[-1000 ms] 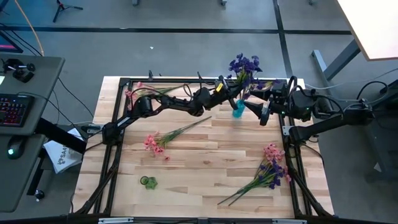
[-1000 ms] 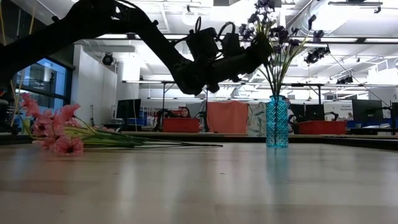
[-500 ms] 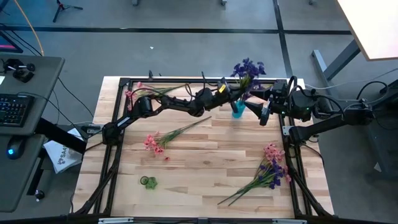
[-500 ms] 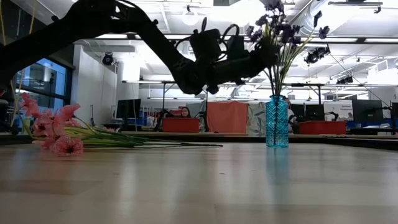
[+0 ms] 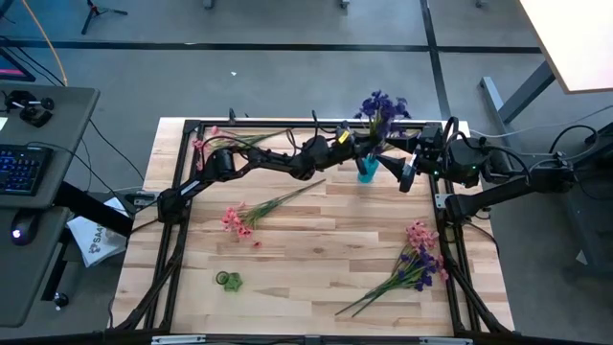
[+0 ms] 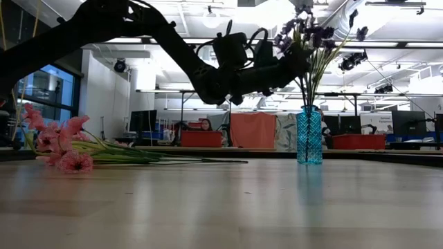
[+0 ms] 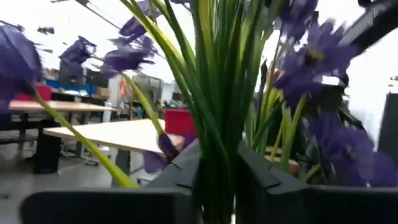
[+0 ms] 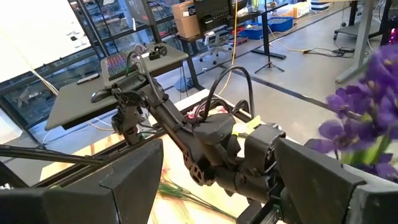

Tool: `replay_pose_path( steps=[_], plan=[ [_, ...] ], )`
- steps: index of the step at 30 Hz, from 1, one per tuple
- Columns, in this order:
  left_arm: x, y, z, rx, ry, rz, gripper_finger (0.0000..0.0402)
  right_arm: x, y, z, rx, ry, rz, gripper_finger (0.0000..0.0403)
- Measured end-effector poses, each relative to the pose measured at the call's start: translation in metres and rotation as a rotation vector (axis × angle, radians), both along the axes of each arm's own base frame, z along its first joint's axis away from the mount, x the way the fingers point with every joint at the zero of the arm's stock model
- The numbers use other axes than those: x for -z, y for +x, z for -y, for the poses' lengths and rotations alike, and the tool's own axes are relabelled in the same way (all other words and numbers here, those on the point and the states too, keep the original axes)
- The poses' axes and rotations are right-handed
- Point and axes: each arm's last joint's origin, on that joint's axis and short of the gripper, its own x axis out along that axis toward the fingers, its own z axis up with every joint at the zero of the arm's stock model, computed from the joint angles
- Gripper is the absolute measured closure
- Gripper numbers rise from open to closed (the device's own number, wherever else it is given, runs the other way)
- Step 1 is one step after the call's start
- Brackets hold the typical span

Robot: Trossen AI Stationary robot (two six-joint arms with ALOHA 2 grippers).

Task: Sort flowers into vase by color
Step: Put the top violet flowers into the blue vase

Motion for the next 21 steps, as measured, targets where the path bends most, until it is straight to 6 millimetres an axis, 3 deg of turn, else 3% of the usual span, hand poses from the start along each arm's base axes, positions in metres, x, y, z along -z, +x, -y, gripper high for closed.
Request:
replay_pose_path(
  steps=[11,21],
  plan=[
    [0.004,0.002,0.002,0.164,-0.04,-0.057,0.0217,0.0,0.0,0.0,-0.004,-0.02,-0.009,0.0098],
    [-0.002,-0.005,-0.016,0.313,-0.059,-0.07,0.0193,0.0,0.0,0.0,-0.007,-0.032,-0.014,0.0098]
  ],
)
